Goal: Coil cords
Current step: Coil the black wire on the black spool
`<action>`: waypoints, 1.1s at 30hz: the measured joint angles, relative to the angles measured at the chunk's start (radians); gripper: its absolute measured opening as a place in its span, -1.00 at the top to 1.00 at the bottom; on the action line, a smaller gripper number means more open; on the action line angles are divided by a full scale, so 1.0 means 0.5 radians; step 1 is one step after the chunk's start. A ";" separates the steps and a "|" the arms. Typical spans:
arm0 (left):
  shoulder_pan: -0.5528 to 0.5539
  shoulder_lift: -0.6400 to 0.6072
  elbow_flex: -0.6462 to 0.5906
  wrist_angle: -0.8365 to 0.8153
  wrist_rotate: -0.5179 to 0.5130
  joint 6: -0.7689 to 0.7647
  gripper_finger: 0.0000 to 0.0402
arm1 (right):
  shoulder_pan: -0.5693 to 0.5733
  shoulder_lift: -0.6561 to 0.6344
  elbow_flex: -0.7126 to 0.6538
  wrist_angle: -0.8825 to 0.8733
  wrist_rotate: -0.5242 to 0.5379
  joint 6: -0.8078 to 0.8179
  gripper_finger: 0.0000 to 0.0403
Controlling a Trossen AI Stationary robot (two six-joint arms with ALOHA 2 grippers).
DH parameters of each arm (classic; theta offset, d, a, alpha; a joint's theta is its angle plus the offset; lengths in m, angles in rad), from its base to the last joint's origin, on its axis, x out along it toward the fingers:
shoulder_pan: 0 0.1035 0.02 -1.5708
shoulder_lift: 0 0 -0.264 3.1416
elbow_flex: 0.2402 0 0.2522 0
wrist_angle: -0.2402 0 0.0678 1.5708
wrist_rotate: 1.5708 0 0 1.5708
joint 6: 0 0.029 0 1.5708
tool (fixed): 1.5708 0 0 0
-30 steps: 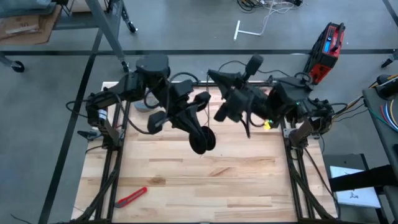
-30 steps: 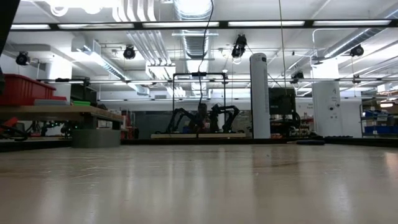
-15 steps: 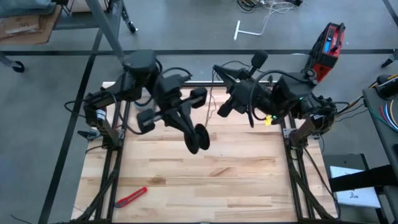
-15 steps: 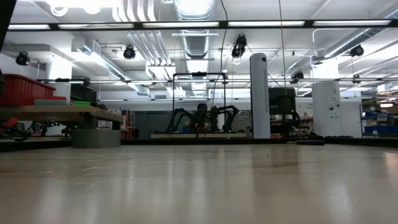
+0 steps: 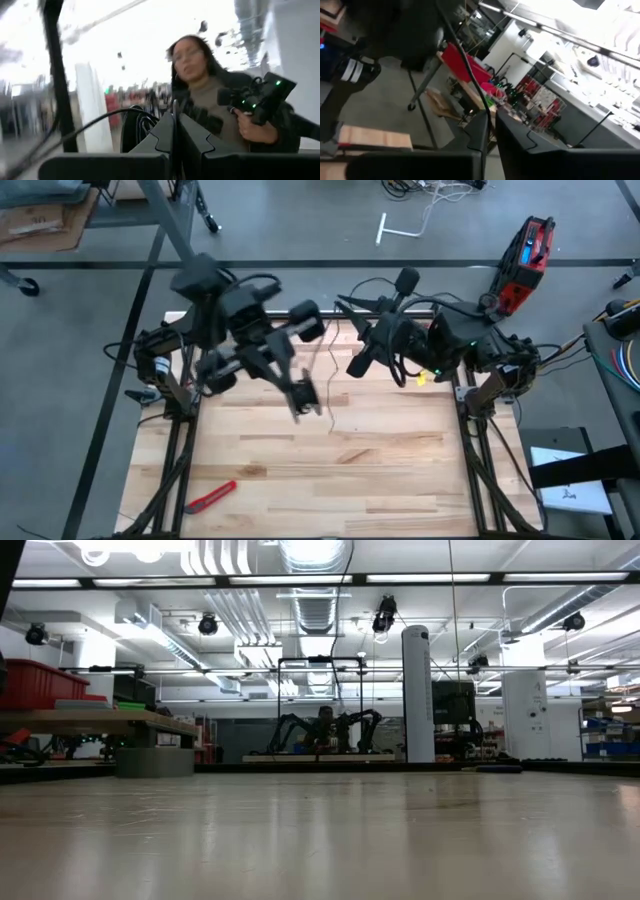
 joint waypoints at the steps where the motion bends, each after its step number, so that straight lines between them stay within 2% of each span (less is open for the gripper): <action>1: -0.007 0.000 0.000 0.108 0.005 -0.016 0.97 | -0.004 0.000 0.000 -0.022 -0.003 0.025 0.80; 10: -0.042 0.000 0.001 1.079 -0.087 -0.090 0.97 | -0.050 0.009 0.000 -0.229 -0.127 0.327 0.54; 14: -0.048 0.000 0.001 1.437 -0.223 0.005 0.97 | -0.113 0.010 0.001 -0.351 -0.369 0.559 0.47; 18: -0.057 -0.004 0.001 1.605 -0.326 0.150 0.97 | -0.181 0.013 0.000 -0.488 -0.580 0.780 0.43; 24: -0.020 -0.091 0.023 1.600 -0.582 0.273 0.97 | -0.235 0.013 -0.004 -0.678 -0.607 0.936 0.39; 27: -0.030 -0.122 0.027 1.435 -0.847 0.344 0.97 | -0.237 0.013 -0.004 -0.706 -0.605 0.956 0.37; 31: -0.010 -0.197 0.014 1.138 -0.983 0.423 0.97 | -0.235 0.013 -0.004 -0.752 -0.598 0.976 0.39; 33: -0.008 -0.265 0.015 0.973 -1.152 0.480 0.97 | -0.235 0.013 -0.004 -0.764 -0.600 0.973 0.41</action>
